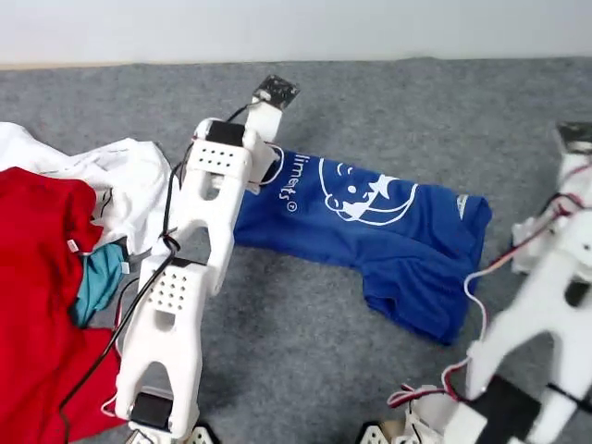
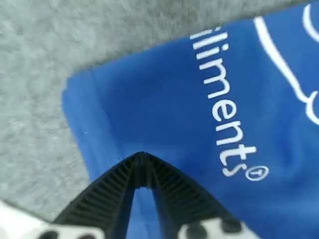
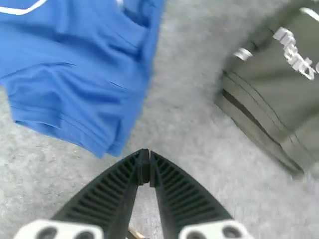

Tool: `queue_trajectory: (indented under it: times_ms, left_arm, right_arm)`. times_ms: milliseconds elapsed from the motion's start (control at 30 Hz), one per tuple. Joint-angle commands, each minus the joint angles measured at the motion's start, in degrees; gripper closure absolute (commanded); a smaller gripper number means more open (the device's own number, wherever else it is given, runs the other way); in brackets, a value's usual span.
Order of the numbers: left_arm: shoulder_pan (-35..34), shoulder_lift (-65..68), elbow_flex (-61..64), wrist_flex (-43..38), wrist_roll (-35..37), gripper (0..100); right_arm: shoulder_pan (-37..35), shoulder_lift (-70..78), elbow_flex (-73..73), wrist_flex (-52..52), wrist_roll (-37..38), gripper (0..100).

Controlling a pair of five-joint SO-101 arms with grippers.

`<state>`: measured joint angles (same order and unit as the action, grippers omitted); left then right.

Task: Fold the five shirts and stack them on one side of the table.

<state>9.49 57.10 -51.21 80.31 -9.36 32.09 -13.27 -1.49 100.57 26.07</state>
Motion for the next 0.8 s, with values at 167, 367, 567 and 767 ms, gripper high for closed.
queue_trajectory:
  times_ms: [167, 367, 567, 767]
  left_arm:
    - [-0.2, 2.6, -5.8, -1.4, -4.0, 100]
    - [-1.3, 6.5, -13.0, 1.7, -4.4, 100]
    - [-2.7, 9.4, -18.2, 4.3, -4.4, 100]
    - [0.5, 10.1, -21.9, 8.4, -4.2, 100]
  right_arm:
    - [7.7, -11.3, 7.6, 1.5, -0.5, 98.8]
    - [10.3, -15.7, 9.5, 1.5, 0.6, 98.8]
    - [10.6, -18.7, 9.5, 1.5, 4.0, 98.8]
    - [10.4, -18.1, 9.7, 1.5, 4.0, 98.8]
